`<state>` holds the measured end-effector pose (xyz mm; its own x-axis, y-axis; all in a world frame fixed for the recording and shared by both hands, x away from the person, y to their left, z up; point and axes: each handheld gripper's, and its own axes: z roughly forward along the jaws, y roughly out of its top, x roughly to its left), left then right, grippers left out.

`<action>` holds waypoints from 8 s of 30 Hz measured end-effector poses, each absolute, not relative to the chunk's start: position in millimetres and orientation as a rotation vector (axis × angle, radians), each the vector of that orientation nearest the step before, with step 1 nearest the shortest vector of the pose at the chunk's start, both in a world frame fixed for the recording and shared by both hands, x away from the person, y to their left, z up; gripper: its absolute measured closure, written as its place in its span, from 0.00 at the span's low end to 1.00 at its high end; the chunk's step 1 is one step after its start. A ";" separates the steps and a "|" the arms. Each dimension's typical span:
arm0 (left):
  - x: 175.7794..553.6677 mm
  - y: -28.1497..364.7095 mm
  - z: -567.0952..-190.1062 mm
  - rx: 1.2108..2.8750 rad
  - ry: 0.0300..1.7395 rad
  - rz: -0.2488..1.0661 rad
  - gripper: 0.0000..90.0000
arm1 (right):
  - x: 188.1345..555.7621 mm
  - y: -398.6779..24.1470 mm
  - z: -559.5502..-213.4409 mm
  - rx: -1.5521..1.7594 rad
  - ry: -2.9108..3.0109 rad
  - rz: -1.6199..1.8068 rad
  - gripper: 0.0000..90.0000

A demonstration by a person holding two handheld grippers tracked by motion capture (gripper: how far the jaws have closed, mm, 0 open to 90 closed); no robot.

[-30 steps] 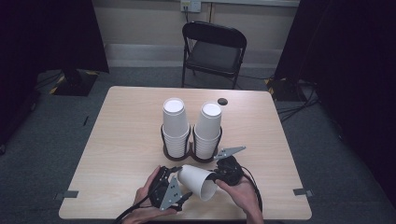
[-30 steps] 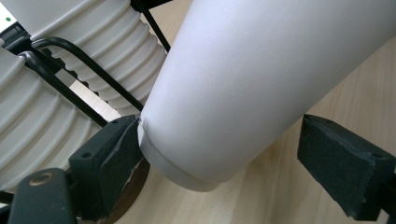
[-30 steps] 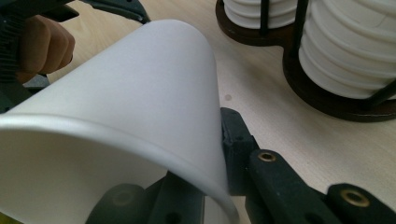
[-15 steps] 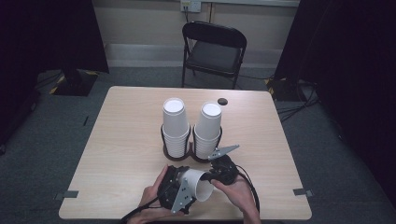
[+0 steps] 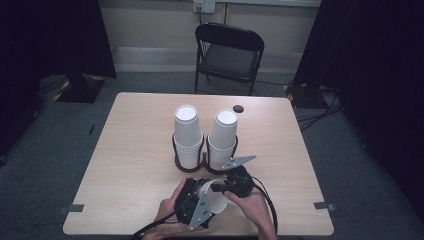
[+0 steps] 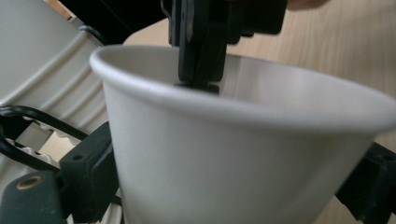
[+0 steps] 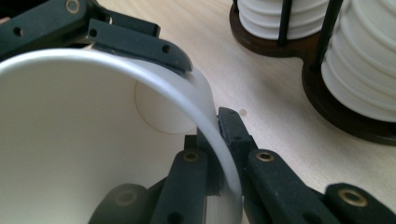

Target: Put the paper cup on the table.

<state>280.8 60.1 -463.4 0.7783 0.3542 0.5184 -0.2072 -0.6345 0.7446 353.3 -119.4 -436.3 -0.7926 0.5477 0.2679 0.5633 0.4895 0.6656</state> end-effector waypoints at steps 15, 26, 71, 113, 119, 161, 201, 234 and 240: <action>280.9 55.0 -460.9 2.078 0.157 0.818 0.08 | 353.8 -110.8 -439.2 -0.999 -2.678 -1.207 0.96; 284.2 58.0 -462.9 2.047 0.192 0.752 0.09 | 354.3 -113.2 -438.9 -1.019 -2.680 -1.225 0.92; 308.4 119.9 -461.0 1.806 0.527 0.603 0.10 | 333.5 -158.2 -442.7 -1.302 -2.484 -1.940 0.34; 359.8 215.2 -447.7 1.575 0.907 0.696 0.10 | 319.2 -199.8 -492.4 -1.662 -2.574 -2.167 0.19; 374.6 215.0 -448.2 1.541 0.952 0.696 0.09 | 320.1 -198.5 -494.9 -1.644 -2.581 -2.170 0.19; 432.2 217.2 -473.3 1.592 1.039 0.653 0.08 | 316.5 -196.9 -495.8 -1.606 -2.604 -2.226 0.16; 424.6 218.4 -492.1 1.807 1.155 0.663 0.17 | 315.9 -197.5 -496.0 -1.604 -2.592 -2.243 0.16; 354.5 225.5 -491.6 1.681 1.133 0.699 0.17 | 315.9 -197.5 -495.9 -1.610 -2.593 -2.239 0.17; 320.3 211.7 -492.3 1.634 1.083 0.668 0.17 | 316.1 -197.3 -495.9 -1.612 -2.596 -2.237 0.17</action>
